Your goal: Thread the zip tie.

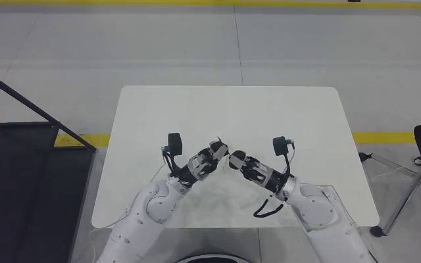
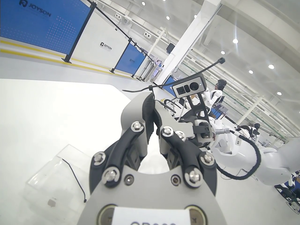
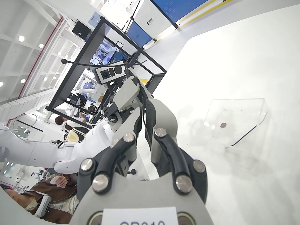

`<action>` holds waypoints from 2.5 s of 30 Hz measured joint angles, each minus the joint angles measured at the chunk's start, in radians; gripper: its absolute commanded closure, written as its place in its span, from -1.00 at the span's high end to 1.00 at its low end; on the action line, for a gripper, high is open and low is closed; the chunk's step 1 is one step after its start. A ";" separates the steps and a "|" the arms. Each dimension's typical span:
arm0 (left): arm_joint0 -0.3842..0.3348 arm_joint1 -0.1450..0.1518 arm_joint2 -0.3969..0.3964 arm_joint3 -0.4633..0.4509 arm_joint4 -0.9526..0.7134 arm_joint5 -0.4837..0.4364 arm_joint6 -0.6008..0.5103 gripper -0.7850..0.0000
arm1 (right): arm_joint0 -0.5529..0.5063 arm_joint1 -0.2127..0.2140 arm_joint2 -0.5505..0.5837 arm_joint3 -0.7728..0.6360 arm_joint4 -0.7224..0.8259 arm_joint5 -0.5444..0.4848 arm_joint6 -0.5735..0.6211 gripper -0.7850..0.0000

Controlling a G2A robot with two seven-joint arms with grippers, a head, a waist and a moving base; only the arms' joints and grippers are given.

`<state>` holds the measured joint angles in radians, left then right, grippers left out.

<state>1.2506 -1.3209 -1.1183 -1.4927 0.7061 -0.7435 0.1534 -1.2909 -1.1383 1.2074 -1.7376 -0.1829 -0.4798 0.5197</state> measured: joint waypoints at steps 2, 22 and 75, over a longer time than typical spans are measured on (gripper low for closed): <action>0.000 0.000 -0.001 0.001 0.002 0.000 0.003 -1.00 | 0.001 0.000 0.001 0.001 0.004 0.000 -0.001 -0.75; -0.004 -0.003 -0.002 0.010 -0.005 -0.005 0.003 -0.29 | 0.004 0.000 0.001 0.005 0.013 0.006 -0.003 -1.00; 0.030 -0.010 0.009 0.030 0.730 0.472 0.562 -0.09 | 0.039 0.020 0.068 0.072 0.533 -0.001 0.327 -1.00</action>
<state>1.2803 -1.3307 -1.1095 -1.4623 1.4361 -0.2713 0.7150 -1.2522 -1.1183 1.2752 -1.6658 0.3500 -0.4810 0.8469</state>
